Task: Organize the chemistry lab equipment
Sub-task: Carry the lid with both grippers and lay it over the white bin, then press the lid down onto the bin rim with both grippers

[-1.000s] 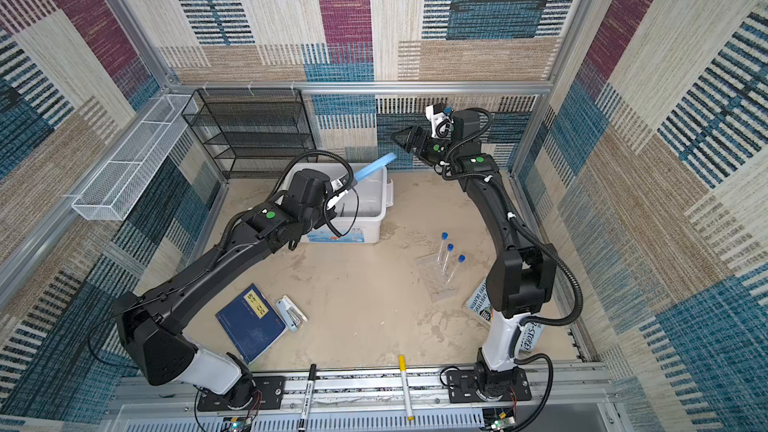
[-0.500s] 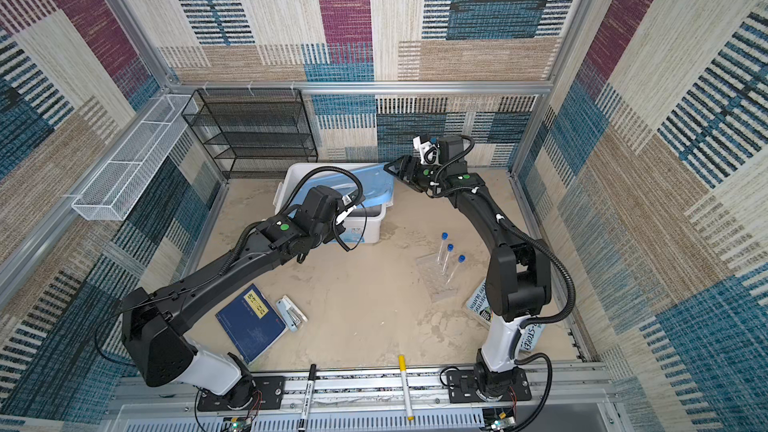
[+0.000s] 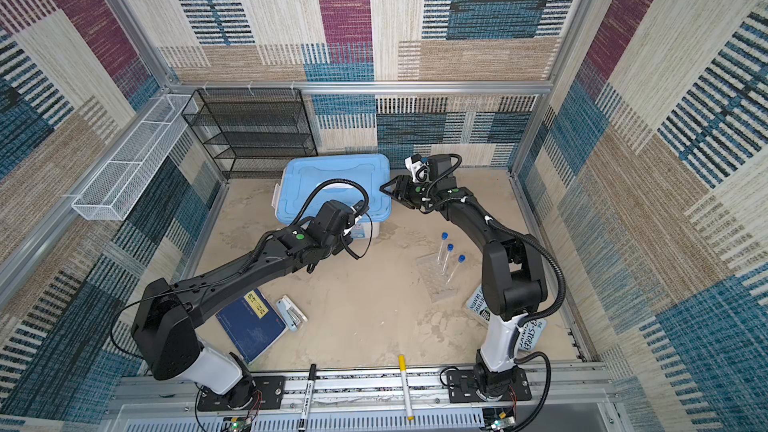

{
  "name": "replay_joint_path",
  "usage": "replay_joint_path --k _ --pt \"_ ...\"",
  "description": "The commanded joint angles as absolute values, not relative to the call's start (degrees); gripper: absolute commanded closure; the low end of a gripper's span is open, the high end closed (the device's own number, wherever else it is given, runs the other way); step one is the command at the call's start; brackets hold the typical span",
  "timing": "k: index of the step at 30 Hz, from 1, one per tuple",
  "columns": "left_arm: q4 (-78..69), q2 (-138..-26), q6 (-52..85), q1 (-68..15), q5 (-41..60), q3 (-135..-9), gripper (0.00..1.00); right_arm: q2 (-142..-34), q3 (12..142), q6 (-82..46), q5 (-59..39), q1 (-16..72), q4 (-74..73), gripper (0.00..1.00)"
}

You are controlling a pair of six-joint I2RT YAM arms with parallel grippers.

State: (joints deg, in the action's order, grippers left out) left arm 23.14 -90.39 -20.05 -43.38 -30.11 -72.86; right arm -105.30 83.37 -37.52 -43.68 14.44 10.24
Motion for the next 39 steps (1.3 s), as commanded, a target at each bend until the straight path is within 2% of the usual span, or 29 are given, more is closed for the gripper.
replay_joint_path --k 1,15,18,25,28,33,37,39 --pt "21.1 -90.8 -16.2 -43.3 -31.2 -72.9 0.68 -105.8 84.0 -38.4 -44.1 14.7 6.8 0.45" --pt "22.4 -91.0 -14.6 -43.3 -30.7 -74.2 0.66 -112.3 91.4 -34.6 -38.8 16.0 13.6 0.47" --pt "23.1 -90.7 -11.5 -43.3 -31.1 -74.6 0.63 -113.2 93.4 -33.7 -37.1 16.2 14.9 0.48" --pt "23.9 -86.8 -5.5 -42.5 -24.1 -74.6 0.58 -114.0 95.2 -30.2 -31.4 16.5 19.6 0.48" --pt "25.0 -84.4 -1.8 -41.3 -18.1 -76.1 0.55 -114.3 95.1 -28.7 -29.2 16.8 20.9 0.49" --pt "24.6 -78.8 12.2 -32.6 -4.3 -76.1 0.49 -114.3 94.0 -27.0 -27.0 17.4 21.3 0.50" --pt "25.2 -77.5 23.1 -22.9 0.0 -75.4 0.41 -114.6 94.1 -25.7 -24.5 18.2 22.2 0.49" --pt "24.3 -78.2 25.6 -18.8 1.5 -74.3 0.40 -114.7 94.3 -25.3 -23.7 18.3 22.5 0.49"
